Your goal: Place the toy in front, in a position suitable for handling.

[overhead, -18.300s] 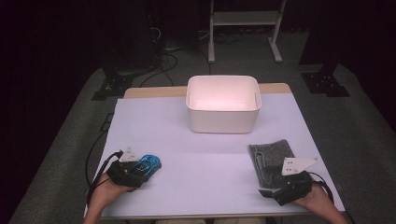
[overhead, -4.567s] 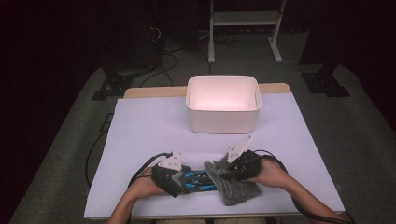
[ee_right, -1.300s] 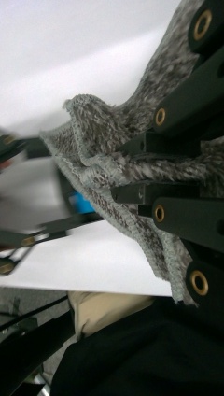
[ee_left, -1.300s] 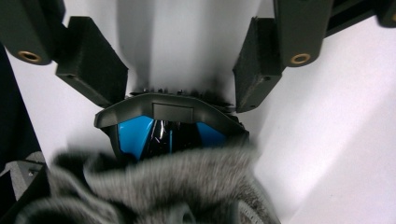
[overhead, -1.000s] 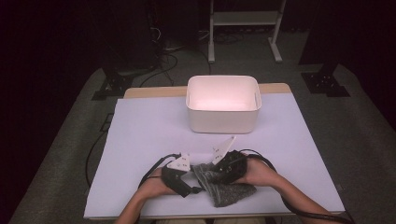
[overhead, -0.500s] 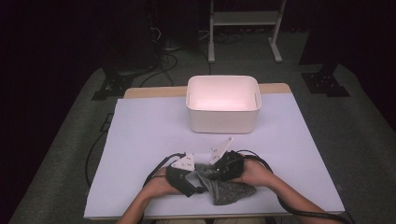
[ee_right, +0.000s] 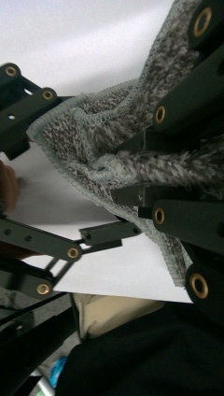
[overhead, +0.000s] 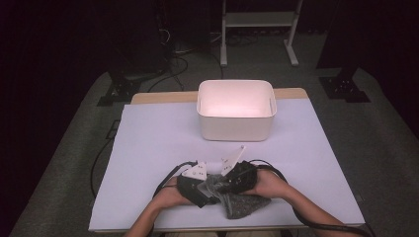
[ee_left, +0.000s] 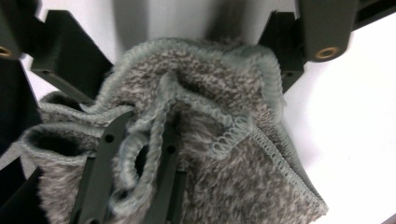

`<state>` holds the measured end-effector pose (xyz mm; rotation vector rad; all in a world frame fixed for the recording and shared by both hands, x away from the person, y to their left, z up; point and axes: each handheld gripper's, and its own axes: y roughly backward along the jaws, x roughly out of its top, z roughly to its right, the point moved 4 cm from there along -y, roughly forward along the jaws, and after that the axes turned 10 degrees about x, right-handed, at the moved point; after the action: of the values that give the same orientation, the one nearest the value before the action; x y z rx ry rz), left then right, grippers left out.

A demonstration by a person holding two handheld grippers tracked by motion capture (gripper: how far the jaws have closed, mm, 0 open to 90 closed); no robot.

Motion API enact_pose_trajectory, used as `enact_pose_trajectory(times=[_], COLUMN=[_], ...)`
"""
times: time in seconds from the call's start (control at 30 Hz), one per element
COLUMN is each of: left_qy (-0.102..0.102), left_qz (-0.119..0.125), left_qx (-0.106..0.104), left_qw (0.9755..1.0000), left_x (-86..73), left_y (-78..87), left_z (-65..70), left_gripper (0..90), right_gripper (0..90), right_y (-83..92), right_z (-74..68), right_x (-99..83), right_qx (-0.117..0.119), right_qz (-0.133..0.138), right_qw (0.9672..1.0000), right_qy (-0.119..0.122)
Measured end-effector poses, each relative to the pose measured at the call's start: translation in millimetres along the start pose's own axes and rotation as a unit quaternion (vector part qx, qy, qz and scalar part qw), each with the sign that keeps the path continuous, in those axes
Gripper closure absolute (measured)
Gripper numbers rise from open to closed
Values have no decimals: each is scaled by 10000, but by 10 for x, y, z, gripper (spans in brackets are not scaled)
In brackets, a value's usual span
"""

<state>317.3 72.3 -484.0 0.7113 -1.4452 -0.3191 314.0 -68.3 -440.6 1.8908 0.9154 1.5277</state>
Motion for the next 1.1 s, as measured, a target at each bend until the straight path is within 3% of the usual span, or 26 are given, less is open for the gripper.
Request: enact_pose_trajectory(times=[0.13, 0.23, 0.4, 0.5, 0.6, 0.67, 0.77, 0.93, 1.1], left_qy=[0, 6, -1, 4, 3, 2, -13, 23, 26], left_qz=[-7, 6, 10, 18, 3, 4, -8, 8, 17], left_qx=[9, 9, -7, -13, -19, -19, -1, -37, -39], left_qw=[10000, 10000, 10000, 10000, 10000, 10000, 10000, 10000, 10000], left_x=[-1, -2, -16, -20, -12, -10, -7, -29, -29], left_y=[8, 8, 25, 29, 21, 18, 18, 40, 39], left_z=[-5, -8, -12, -17, -14, -13, -11, -25, -25], left_gripper=[236, 237, 237, 237, 237, 237, 237, 238, 238], right_gripper=[796, 796, 795, 795, 796, 796, 795, 799, 798], right_y=[64, 105, -41, -23, 69, 100, 41, -56, 64], right_z=[-17, 4, 2, 4, 16, 35, 62, 92, 142], right_x=[-64, -87, 17, -2, -82, -83, -4, 110, -8], right_qx=[41, 79, 189, 264, 237, 214, 223, 278, 141], right_qz=[-134, -29, 50, 24, -110, -6, 101, 11, -57], right_qw=[9999, 9999, 9998, 9996, 9997, 9997, 9997, 9996, 9999], right_qy=[-2, -103, 16, 2, -5, -107, -64, 71, -69])
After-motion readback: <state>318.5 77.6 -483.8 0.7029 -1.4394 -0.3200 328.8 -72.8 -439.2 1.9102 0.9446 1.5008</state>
